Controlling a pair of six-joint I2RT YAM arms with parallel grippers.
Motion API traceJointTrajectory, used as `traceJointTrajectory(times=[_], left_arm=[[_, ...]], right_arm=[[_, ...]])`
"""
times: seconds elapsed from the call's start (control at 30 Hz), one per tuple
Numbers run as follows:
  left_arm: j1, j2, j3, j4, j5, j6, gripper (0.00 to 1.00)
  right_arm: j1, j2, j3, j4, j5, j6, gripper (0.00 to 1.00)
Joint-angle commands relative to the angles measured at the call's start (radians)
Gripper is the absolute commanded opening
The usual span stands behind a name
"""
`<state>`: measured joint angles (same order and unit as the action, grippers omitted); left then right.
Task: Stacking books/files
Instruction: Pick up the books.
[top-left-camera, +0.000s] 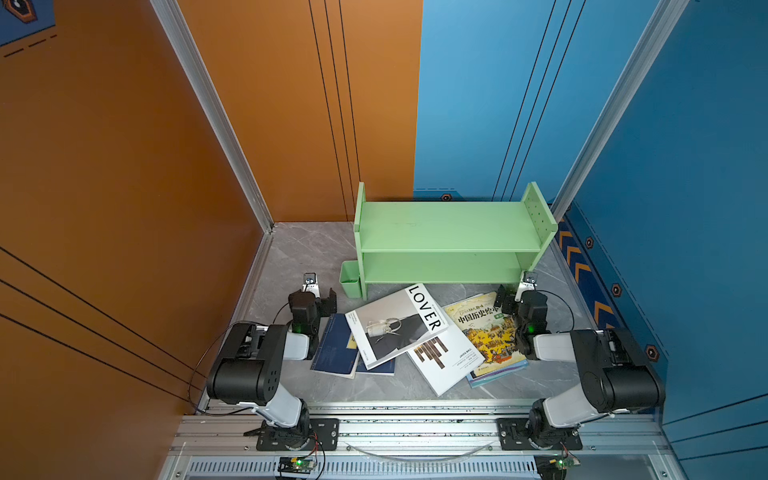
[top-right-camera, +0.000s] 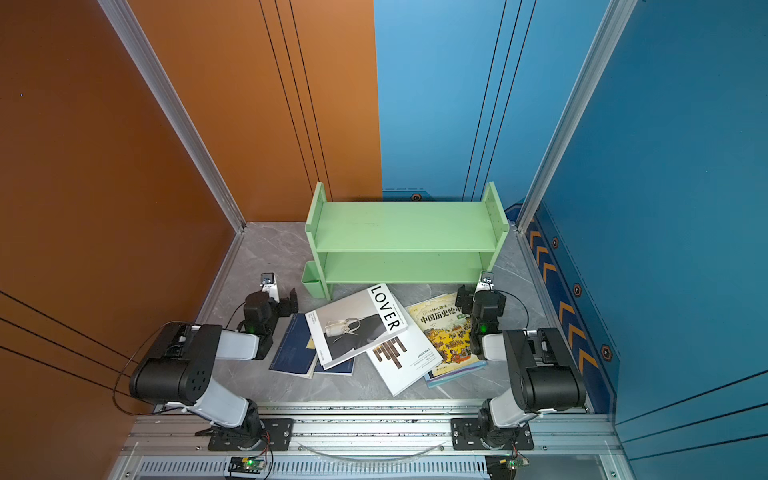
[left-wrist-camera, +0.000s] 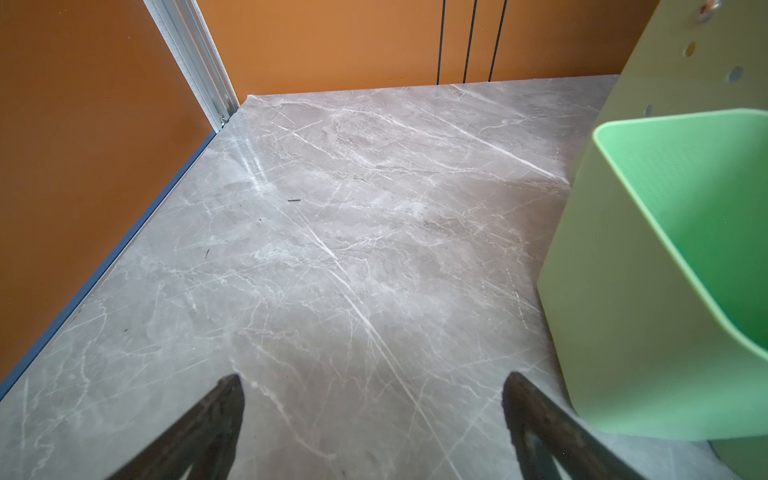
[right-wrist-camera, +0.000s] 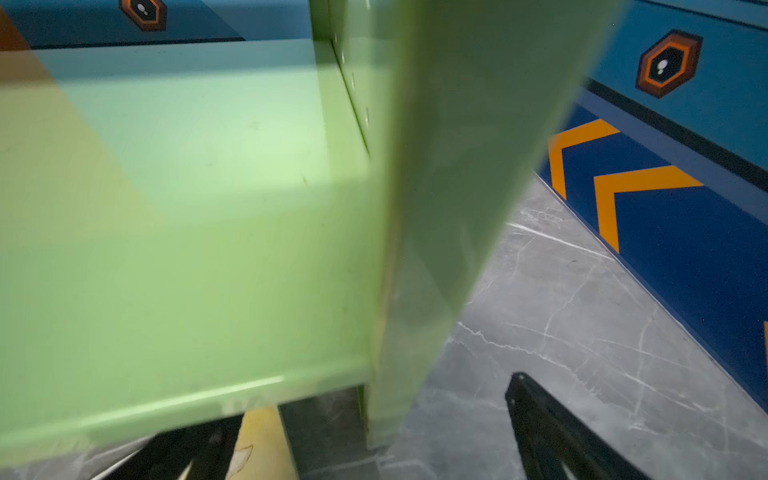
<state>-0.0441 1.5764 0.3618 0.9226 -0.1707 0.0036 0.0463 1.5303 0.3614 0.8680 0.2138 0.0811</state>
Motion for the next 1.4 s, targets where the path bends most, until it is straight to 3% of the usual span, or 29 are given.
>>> traceJointTrajectory(times=[0.0, 0.9, 1.03, 1.1, 1.2, 1.37], left_arm=[[0.007, -0.015, 0.021, -0.009, 0.017, 0.006, 0.98], [0.007, -0.016, 0.021, -0.01, 0.017, 0.007, 0.98], [-0.008, -0.085, 0.003, -0.023, 0.011, 0.024, 0.98], [-0.023, -0.178, 0.004, -0.105, -0.002, 0.036, 0.98], [-0.061, -0.341, 0.072, -0.384, -0.017, 0.006, 0.98], [-0.158, -0.521, 0.198, -0.748, -0.067, -0.114, 0.98]], right_arm=[[0.004, 0.002, 0.012, 0.016, 0.026, -0.01, 1.0], [0.003, 0.002, 0.011, 0.017, 0.023, -0.011, 1.0], [0.008, -0.075, 0.126, -0.267, -0.031, -0.032, 1.0], [0.012, -0.109, 0.203, -0.437, -0.056, -0.031, 1.0], [0.039, -0.172, 0.272, -0.593, -0.082, -0.024, 1.0], [0.095, -0.324, 0.279, -0.679, -0.068, -0.008, 1.0]])
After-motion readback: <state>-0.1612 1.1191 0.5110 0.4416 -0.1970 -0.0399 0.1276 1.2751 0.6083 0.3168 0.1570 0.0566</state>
